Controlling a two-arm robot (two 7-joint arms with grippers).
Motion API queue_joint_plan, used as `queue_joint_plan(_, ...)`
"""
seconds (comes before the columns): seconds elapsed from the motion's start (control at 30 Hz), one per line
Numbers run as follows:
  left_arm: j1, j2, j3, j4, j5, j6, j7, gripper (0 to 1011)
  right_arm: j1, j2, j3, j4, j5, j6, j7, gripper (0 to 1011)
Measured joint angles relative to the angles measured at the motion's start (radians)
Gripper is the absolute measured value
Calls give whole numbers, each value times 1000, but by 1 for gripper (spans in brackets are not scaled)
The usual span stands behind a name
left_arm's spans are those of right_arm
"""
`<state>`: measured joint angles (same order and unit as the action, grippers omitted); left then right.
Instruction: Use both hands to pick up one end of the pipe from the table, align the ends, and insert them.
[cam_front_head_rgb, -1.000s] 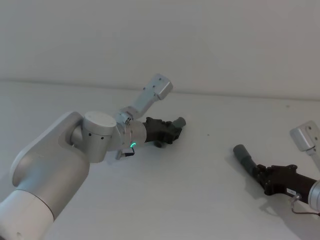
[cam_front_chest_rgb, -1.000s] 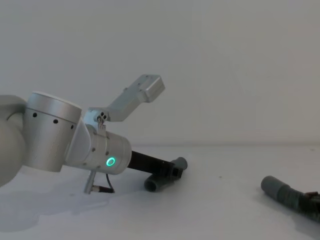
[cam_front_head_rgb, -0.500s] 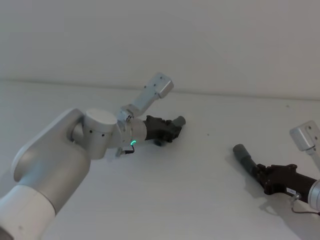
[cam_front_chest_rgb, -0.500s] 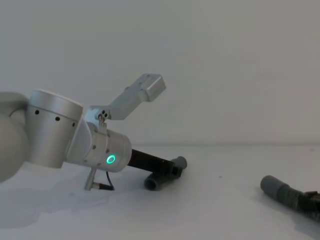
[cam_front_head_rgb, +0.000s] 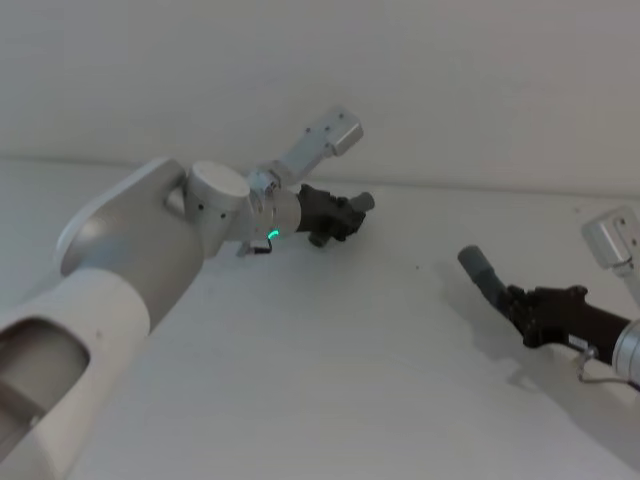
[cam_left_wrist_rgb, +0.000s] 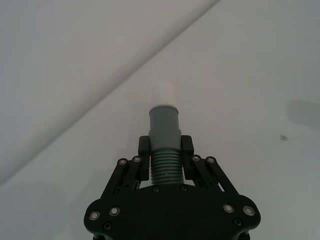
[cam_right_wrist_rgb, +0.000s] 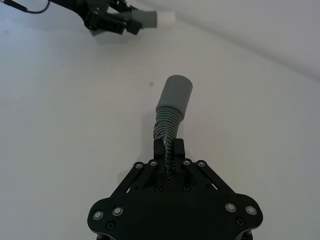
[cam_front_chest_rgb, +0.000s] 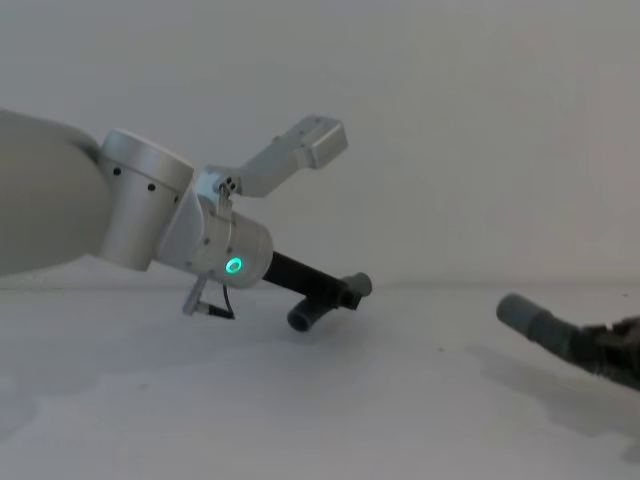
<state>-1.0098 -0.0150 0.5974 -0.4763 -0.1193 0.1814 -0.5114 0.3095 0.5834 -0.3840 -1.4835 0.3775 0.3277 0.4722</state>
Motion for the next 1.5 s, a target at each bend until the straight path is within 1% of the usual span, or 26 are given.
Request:
queue_joint_plan(0.07, -26, -11, 6, 45, 5, -18, -5, 347, 17, -3, -4, 16, -6, -25, 11, 85)
queue_joint_plan(0.13, -64, -27, 13, 108, 12, -50, -14, 347, 47, -10, -12, 51, -19, -67, 26, 85)
queue_joint_plan(0.27, -95, -41, 19, 161, 18, -75, -21, 347, 77, -15, -19, 86, -36, -115, 41, 84)
queue_joint_plan(0.37, -125, -54, 25, 211, 24, -98, -27, 347, 117, -23, -28, 131, -61, -175, 54, 85)
queue_joint_plan(0.4, -129, -56, 26, 219, 25, -103, -28, 347, 121, -24, -29, 136, -66, -185, 55, 85)
queue_joint_plan(0.43, -134, -58, 27, 226, 26, -107, -30, 347, 137, -27, -32, 155, -78, -211, 58, 85)
queue_joint_plan(0.5, -142, -61, 29, 239, 28, -113, -31, 347, 146, -28, -34, 161, -83, -222, 59, 85)
queue_joint_plan(0.57, -156, -67, 32, 264, 30, -125, -35, 347, 171, -32, -38, 193, -108, -269, 60, 84)
queue_joint_plan(0.63, -163, -70, 33, 274, 31, -129, -36, 347, 177, -33, -39, 199, -112, -275, 60, 84)
queue_joint_plan(0.7, -170, -73, 35, 286, 33, -136, -37, 347, 202, -37, -43, 227, -137, -320, 57, 84)
queue_joint_plan(0.8, -178, -77, 37, 301, 35, -143, -39, 347, 221, -40, -45, 247, -161, -359, 50, 85)
queue_joint_plan(0.93, -186, -80, 38, 313, 36, -148, -41, 347, 241, -44, -46, 269, -182, -389, 42, 84)
queue_joint_plan(1.07, -192, -82, 39, 322, 37, -153, -42, 347, 255, -50, -46, 281, -197, -405, 39, 84)
queue_joint_plan(1.33, -199, -86, 41, 335, 38, -159, -44, 347, 269, -66, -46, 290, -207, -406, 36, 84)
queue_joint_plan(1.5, -202, -87, 41, 341, 39, -161, -44, 347, 270, -77, -43, 287, -204, -386, 37, 84)
